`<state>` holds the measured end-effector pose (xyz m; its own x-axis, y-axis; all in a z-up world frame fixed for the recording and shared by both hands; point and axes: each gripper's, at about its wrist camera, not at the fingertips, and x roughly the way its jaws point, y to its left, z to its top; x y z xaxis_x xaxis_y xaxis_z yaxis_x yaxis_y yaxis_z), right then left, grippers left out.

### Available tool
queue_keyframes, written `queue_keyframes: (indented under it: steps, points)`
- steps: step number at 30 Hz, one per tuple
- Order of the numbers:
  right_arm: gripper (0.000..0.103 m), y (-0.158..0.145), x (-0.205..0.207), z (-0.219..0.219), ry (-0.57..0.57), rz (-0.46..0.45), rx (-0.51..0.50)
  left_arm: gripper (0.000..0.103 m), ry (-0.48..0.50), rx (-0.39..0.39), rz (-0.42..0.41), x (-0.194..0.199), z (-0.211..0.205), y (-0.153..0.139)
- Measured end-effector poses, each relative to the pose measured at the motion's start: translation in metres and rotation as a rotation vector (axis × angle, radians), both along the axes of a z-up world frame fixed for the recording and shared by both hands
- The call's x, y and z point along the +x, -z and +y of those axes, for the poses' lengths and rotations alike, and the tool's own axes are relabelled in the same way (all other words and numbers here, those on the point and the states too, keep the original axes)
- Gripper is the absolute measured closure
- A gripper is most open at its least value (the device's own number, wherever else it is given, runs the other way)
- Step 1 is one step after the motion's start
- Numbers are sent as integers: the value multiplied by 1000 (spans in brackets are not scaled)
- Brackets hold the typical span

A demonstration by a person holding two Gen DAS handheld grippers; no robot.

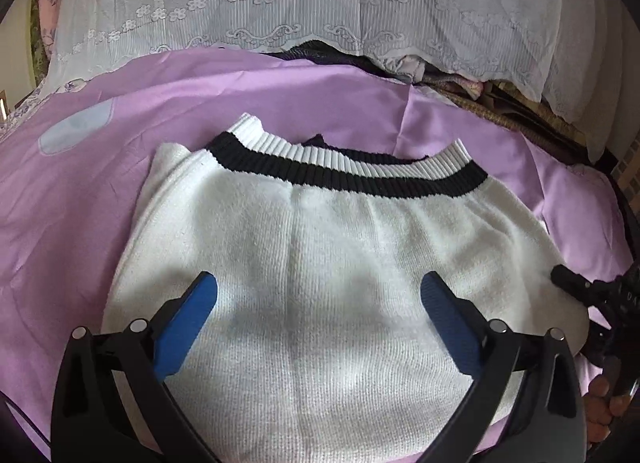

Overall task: Fold small clothes
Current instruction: 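Grasp the side edge of the folded white sweater with the right gripper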

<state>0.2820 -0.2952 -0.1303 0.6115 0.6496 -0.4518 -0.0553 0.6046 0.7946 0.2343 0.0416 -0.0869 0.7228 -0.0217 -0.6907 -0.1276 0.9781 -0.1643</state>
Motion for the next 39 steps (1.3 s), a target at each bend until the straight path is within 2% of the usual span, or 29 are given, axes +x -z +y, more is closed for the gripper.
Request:
queue_keyframes:
  steps: [3, 5, 7, 10, 13, 16, 20, 23, 24, 28, 29, 31, 33, 39]
  points:
    - [67, -9, -3, 5, -8, -40, 10, 4, 3, 18, 50, 15, -3, 8]
    - [61, -6, 2, 12, -31, -20, -41, 4, 9, 130, 68, 20, -18, 14]
    - [62, 0, 5, 14, -22, 1, -43, 4, 13, 191, 64, 20, -27, 14]
    - [64, -2, 4, 19, -6, -5, -92, 4, 16, 187, 72, 21, -26, 16]
    - [71, -10, -2, 24, 14, -35, -139, 4, 13, 201, 70, 20, -26, 16]
    - [74, -21, -7, 26, 33, -70, -160, 4, 19, 156, 54, 17, -19, 14]
    - [74, -40, -15, 37, 37, -134, -250, 5, 39, 23, 44, 14, -6, 2]
    - [74, -54, -21, 49, 34, -184, -302, 5, 114, -76, 50, 16, -13, -12]
    - [74, -57, -22, 50, 36, -192, -303, 5, 138, -72, 49, 16, -21, -15]
    - [75, -63, -23, 52, 35, -210, -317, 5, 167, 141, 81, 27, -74, -7]
    - [75, -62, -23, 51, 40, -205, -313, 5, 164, 154, 98, 31, -80, -1]
    - [75, -59, -21, 48, 49, -187, -293, 5, 165, 160, 138, 40, -89, 12]
    - [75, -59, -21, 51, 48, -185, -294, 4, 160, 167, 120, 42, -89, 13]
    - [75, -81, -27, 80, 37, -253, -366, 7, 158, 32, 87, 41, -66, 3]
